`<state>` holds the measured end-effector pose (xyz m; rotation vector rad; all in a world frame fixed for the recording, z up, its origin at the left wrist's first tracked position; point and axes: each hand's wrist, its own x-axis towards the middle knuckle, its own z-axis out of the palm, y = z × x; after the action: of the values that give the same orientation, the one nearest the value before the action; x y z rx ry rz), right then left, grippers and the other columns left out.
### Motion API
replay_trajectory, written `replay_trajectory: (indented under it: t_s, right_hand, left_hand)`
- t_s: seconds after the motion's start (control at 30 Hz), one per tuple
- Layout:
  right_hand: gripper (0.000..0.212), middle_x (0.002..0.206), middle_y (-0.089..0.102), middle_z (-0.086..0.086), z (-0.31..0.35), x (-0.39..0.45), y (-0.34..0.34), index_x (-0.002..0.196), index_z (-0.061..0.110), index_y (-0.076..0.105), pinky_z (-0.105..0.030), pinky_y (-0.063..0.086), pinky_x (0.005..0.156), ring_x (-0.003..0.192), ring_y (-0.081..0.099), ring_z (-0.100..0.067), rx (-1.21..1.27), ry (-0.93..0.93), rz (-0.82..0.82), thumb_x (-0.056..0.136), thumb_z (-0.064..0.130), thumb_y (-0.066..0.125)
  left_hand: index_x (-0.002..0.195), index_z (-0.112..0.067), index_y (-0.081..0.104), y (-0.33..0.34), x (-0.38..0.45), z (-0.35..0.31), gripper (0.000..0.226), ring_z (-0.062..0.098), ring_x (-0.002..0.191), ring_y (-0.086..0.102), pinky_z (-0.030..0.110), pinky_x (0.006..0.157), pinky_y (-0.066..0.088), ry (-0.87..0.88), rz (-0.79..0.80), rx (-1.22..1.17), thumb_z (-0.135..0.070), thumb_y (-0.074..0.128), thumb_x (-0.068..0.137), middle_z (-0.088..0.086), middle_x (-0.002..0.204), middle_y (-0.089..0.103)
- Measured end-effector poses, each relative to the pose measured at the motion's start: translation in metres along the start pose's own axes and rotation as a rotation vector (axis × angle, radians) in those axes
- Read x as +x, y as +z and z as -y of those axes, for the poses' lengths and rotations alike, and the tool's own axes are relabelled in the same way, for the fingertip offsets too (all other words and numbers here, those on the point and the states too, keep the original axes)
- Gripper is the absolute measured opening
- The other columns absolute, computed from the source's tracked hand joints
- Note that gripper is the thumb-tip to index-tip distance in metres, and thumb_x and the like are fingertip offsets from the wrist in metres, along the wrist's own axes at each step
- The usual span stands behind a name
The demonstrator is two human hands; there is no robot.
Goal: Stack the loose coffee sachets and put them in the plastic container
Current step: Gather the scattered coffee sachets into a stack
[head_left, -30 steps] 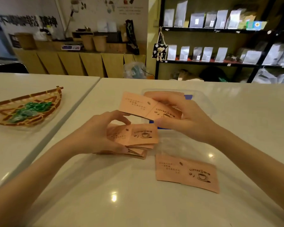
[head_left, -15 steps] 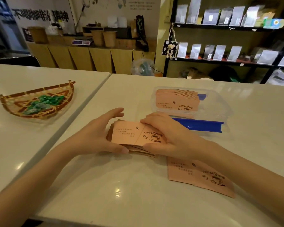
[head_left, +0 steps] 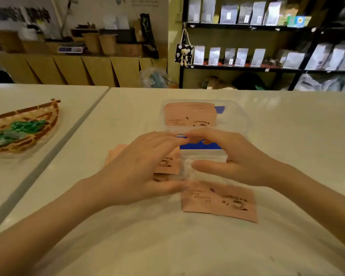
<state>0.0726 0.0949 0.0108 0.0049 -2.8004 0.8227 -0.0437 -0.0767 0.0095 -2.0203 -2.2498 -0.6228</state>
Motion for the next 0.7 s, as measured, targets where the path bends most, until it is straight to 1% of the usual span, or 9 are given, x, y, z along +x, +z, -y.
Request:
replay_trajectory:
  t_s: [0.07,0.13,0.17,0.23,0.27,0.33,0.5,0.6,0.7]
  right_hand:
    - [0.052,0.117,0.053,0.023,-0.006,-0.016,-0.009,0.120,0.036,0.045,-0.010,0.043,0.080,0.107,0.048,0.009,0.004,0.055,-0.011,0.072,0.055,0.051]
    - [0.047,0.110,0.048,0.032,-0.011,-0.031,-0.013,0.113,0.042,0.046,-0.002,0.039,0.068,0.105,0.044,0.014,-0.017,0.120,0.034,0.069,0.058,0.052]
    - [0.046,0.110,0.048,0.033,-0.014,-0.038,-0.013,0.112,0.043,0.047,-0.004,0.040,0.069,0.105,0.043,0.014,-0.035,0.150,0.070,0.069,0.059,0.052]
    - [0.052,0.118,0.051,0.025,-0.024,-0.050,-0.009,0.115,0.039,0.049,-0.012,0.041,0.085,0.110,0.044,0.008,-0.089,0.193,0.127,0.068,0.062,0.052]
    - [0.058,0.123,0.050,0.020,-0.028,-0.055,-0.006,0.118,0.036,0.048,-0.017,0.039,0.094,0.113,0.042,0.006,-0.116,0.213,0.153,0.067,0.063,0.053]
    - [0.070,0.130,0.044,0.016,-0.031,-0.062,-0.001,0.124,0.033,0.044,-0.021,0.034,0.101,0.118,0.036,0.004,-0.162,0.242,0.194,0.063,0.065,0.054]
    - [0.086,0.139,0.035,0.017,-0.030,-0.067,0.005,0.128,0.033,0.039,-0.023,0.027,0.108,0.125,0.029,0.002,-0.251,0.222,0.199,0.054,0.076,0.048]
    - [0.078,0.137,0.037,0.017,-0.027,-0.067,0.006,0.125,0.034,0.041,-0.020,0.027,0.106,0.124,0.031,0.001,-0.251,0.203,0.196,0.058,0.072,0.049]
    - [0.065,0.131,0.042,0.018,-0.027,-0.066,0.007,0.120,0.034,0.046,-0.016,0.030,0.101,0.118,0.035,0.003,-0.226,0.192,0.178,0.062,0.063,0.056]
  left_hand:
    - [0.131,-0.032,0.032,0.004,0.008,-0.008,0.071,-0.004,0.123,0.022,0.002,0.097,0.009,0.020,0.056,-0.009,-0.064,0.047,0.069,-0.017,0.134,0.038]
    - [0.131,-0.031,0.032,0.012,0.016,-0.013,0.074,-0.002,0.129,0.017,0.011,0.104,0.006,0.070,0.103,0.042,-0.068,0.046,0.069,-0.014,0.142,0.034]
    - [0.132,-0.031,0.031,0.017,0.019,-0.014,0.075,-0.001,0.132,0.011,0.015,0.106,0.000,0.093,0.135,0.085,-0.070,0.045,0.069,-0.014,0.144,0.030]
    - [0.131,-0.030,0.036,0.025,0.022,-0.014,0.075,0.003,0.136,0.006,0.019,0.108,-0.010,0.127,0.191,0.186,-0.074,0.039,0.069,-0.013,0.146,0.027]
    - [0.126,-0.027,0.044,0.028,0.023,-0.014,0.075,0.007,0.137,0.011,0.024,0.110,-0.009,0.152,0.206,0.243,-0.075,0.037,0.069,-0.009,0.144,0.033]
    - [0.111,-0.021,0.059,0.031,0.026,-0.015,0.075,0.015,0.135,0.024,0.035,0.109,-0.002,0.166,0.254,0.343,-0.077,0.033,0.069,-0.002,0.136,0.048]
    - [0.105,-0.020,0.063,0.036,0.029,-0.014,0.074,0.014,0.136,0.022,0.042,0.108,-0.003,0.170,0.296,0.367,-0.077,0.034,0.068,-0.003,0.133,0.051]
    - [0.107,-0.024,0.062,0.035,0.028,-0.013,0.069,0.013,0.134,0.026,0.042,0.108,-0.003,0.163,0.301,0.323,-0.076,0.035,0.069,-0.006,0.131,0.053]
    - [0.102,-0.024,0.064,0.034,0.027,-0.014,0.066,0.011,0.132,0.030,0.039,0.108,-0.004,0.163,0.298,0.299,-0.074,0.038,0.069,-0.008,0.127,0.055]
